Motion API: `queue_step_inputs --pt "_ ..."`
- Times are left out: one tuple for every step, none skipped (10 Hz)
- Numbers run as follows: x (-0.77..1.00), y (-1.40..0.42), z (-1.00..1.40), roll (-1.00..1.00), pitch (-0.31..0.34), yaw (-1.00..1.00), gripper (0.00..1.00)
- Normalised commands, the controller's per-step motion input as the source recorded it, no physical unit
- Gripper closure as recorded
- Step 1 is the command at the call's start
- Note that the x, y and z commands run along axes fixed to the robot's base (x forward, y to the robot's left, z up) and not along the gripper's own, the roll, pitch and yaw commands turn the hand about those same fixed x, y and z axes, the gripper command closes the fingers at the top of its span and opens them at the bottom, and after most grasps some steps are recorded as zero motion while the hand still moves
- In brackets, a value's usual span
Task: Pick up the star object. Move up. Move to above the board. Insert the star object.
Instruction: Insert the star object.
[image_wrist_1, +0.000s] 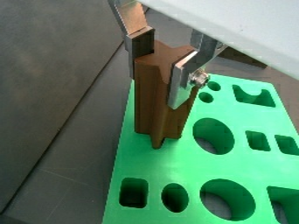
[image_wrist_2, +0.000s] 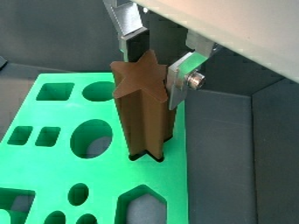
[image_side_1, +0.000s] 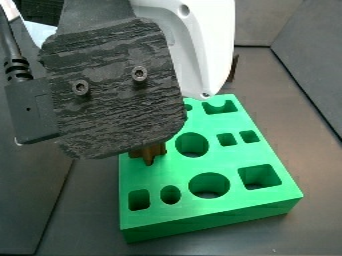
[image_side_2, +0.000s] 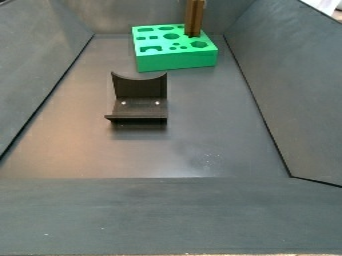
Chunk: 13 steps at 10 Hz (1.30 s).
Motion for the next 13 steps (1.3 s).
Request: queue_step_inputs --pt "0.01 0.06 -0.59 0.16 -0.14 0.08 1.0" --pt "0.14 0.02 -0.54 0.1 -0.094 0.09 1.0" --pt "0.11 0.04 -0.54 0.12 -0.079 0.09 1.0" --pt "0.17 0.05 -0.51 0.15 -0.036 0.16 1.0" --pt "0.17 0.0 -0.52 0.13 -0.037 0.16 1.0" --pt "0.03 -0.02 -0.66 0.13 -0.107 0.05 1.0" --pt "0.0 -0.04 -0.79 0.16 -0.167 0.04 1.0" --pt "0.0 -0.05 -0.79 0.16 -0.159 0.04 1.0" --pt "0.0 -0.05 -0.8 0.14 -0.167 0.05 1.0" --pt "0.01 -0.06 -0.79 0.14 -0.17 0.05 1.0" --pt "0.11 -0.07 -0.83 0.15 -0.131 0.05 1.0" --pt "0.04 -0.11 -0.56 0.13 -0.09 0.0 1.0" --pt "0.0 0.0 0.0 0.0 -0.004 0.0 1.0"
